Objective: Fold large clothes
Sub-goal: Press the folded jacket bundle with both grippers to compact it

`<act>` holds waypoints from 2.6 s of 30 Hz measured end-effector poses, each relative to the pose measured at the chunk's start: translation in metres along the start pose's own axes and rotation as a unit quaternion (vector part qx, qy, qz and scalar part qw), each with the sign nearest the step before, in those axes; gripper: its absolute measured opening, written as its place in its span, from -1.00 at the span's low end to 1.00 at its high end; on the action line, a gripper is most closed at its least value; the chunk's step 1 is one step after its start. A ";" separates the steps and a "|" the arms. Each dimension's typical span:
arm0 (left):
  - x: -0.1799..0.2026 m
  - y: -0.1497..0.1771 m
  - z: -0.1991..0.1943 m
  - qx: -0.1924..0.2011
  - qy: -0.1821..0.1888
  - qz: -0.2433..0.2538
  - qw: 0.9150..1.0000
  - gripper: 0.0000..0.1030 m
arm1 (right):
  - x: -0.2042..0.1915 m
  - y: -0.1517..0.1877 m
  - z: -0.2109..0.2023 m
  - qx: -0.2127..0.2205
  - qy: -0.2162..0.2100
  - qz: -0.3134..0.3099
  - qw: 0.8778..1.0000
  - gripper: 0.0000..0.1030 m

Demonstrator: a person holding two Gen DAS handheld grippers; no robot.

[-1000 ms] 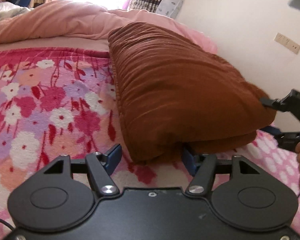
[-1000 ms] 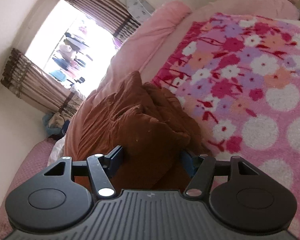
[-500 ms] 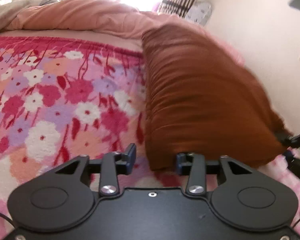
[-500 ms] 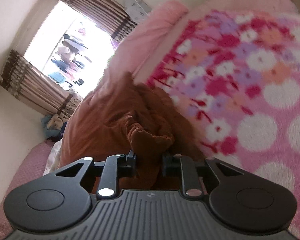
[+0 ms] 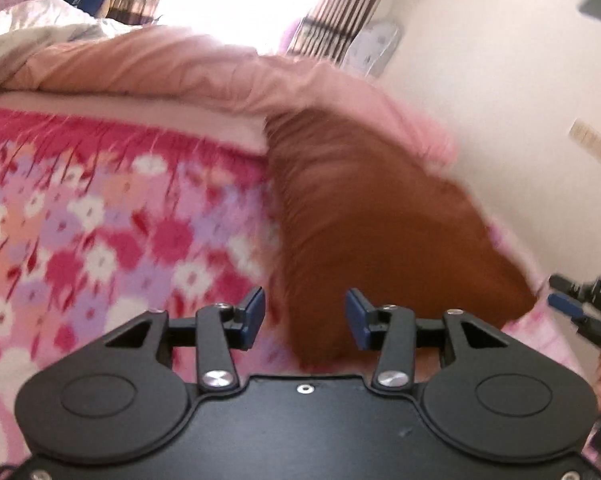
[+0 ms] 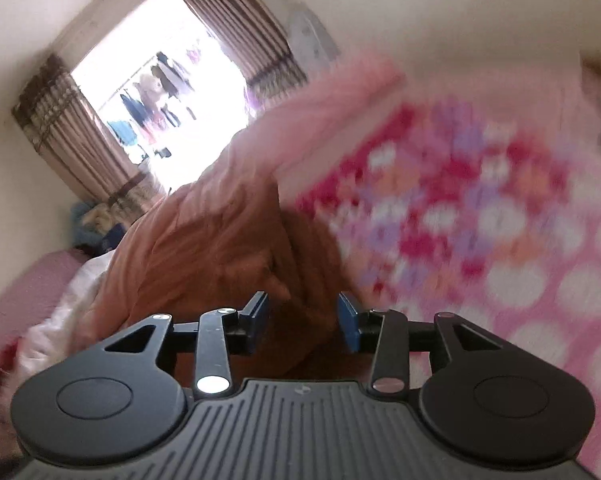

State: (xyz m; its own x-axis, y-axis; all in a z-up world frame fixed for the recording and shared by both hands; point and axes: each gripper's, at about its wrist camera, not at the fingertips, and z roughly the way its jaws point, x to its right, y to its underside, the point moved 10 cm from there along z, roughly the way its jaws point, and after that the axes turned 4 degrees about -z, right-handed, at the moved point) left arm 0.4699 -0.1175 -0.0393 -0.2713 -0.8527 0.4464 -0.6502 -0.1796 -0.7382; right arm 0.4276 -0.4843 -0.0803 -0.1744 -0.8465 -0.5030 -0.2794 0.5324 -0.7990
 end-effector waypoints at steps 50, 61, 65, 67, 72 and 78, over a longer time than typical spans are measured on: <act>-0.045 -0.037 0.122 -0.088 0.132 -0.143 0.977 0.44 | 0.015 -0.006 0.130 -0.163 -0.085 -0.005 0.983 0.83; -0.042 -0.037 0.169 -0.133 0.239 -0.234 0.933 0.66 | 0.027 0.005 0.157 -0.183 -0.158 0.065 0.968 0.97; -0.031 -0.040 0.181 -0.139 0.246 -0.224 0.933 0.75 | 0.019 0.005 0.165 -0.197 -0.173 0.058 0.963 0.97; -0.028 -0.044 0.184 -0.142 0.246 -0.217 0.934 0.79 | 0.015 0.003 0.169 -0.199 -0.179 0.057 0.962 0.97; -0.019 -0.048 0.191 -0.147 0.239 -0.201 0.939 0.84 | 0.008 0.004 0.176 -0.193 -0.181 0.043 0.963 0.97; -0.008 -0.051 0.193 -0.138 0.235 -0.201 0.941 0.69 | 0.008 0.008 0.172 -0.184 -0.189 0.080 0.961 0.23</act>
State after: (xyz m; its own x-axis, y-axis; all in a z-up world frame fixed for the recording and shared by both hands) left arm 0.6418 -0.1958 -0.1028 -0.2049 -0.4201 0.8840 -0.9095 -0.2520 -0.3306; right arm 0.5861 -0.4871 -0.1472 0.0924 -0.6557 -0.7493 -0.6053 0.5605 -0.5652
